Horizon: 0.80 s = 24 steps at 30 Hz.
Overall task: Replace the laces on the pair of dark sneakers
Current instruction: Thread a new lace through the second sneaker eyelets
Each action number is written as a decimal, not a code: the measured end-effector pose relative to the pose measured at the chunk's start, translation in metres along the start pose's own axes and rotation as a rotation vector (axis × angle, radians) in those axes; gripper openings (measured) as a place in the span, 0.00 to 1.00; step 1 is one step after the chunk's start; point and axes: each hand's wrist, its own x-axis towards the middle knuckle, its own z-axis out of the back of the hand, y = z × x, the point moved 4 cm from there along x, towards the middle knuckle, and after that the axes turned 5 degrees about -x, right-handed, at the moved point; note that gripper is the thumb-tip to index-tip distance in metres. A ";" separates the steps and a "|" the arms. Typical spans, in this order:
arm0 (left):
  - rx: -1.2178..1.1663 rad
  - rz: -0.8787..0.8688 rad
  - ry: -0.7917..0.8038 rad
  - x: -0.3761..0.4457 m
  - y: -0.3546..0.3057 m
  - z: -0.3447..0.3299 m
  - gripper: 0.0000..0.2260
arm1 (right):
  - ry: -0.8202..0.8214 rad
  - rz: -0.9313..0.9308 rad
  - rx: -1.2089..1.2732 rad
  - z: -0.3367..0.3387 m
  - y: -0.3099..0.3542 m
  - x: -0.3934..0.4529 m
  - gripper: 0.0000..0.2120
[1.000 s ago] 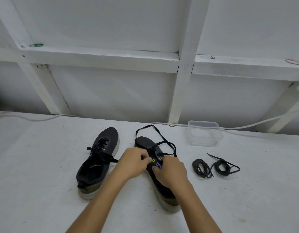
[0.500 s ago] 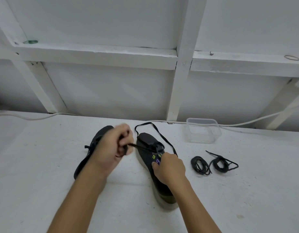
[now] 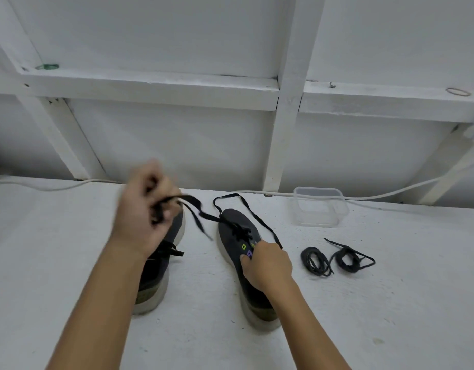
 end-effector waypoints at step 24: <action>1.636 -0.055 0.157 0.013 0.145 -0.010 0.06 | -0.019 0.005 -0.034 -0.005 0.002 0.003 0.12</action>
